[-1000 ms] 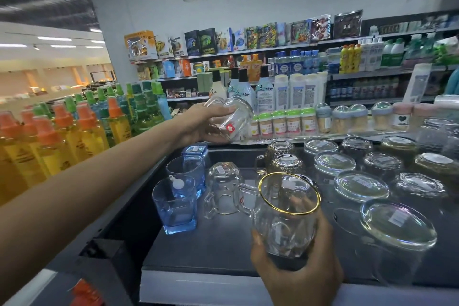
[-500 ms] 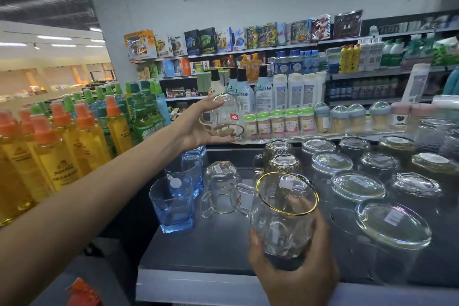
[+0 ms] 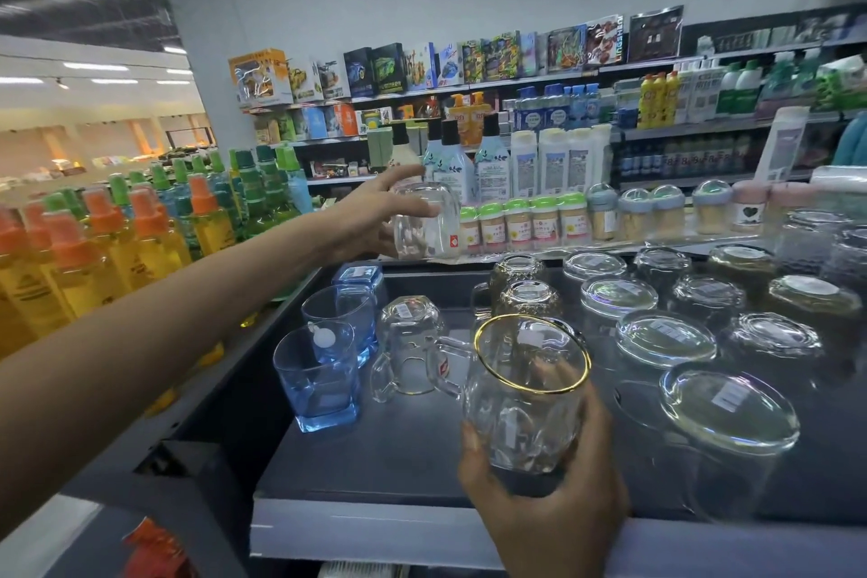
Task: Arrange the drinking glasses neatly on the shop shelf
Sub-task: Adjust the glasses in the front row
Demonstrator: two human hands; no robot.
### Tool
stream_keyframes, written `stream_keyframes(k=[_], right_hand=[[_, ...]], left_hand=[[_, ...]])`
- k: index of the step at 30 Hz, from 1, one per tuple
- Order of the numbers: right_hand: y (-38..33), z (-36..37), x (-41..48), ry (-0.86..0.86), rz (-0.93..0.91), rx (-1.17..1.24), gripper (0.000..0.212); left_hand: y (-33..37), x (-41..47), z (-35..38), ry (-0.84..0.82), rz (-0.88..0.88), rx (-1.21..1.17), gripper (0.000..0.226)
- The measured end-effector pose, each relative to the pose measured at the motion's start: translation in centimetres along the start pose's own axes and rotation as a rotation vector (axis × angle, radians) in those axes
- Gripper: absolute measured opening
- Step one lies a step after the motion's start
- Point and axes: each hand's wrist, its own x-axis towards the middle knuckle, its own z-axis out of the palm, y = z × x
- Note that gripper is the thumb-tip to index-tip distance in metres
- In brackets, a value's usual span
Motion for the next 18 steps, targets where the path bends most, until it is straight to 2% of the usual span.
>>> stream_keyframes(k=[3, 7, 12, 18], right_hand=[[0.0, -0.1, 0.2, 0.0, -0.011, -0.03, 0.091], [-0.1, -0.1, 0.2, -0.006, -0.006, -0.06, 0.091], [-0.2, -0.1, 0.1, -0.002, -0.014, -0.067, 0.09], [0.0, -0.2, 0.1, -0.016, -0.019, -0.067, 0.091]], left_hand=[[0.1, 0.1, 0.3, -0.014, 0.013, 0.282, 0.075], [0.9, 0.3, 0.5, -0.009, 0.076, 0.543, 0.067], [1.7, 1.4, -0.4, -0.084, 0.102, 0.803, 0.069], [2.0, 3.1, -0.9, -0.248, 0.085, 1.005, 0.078]])
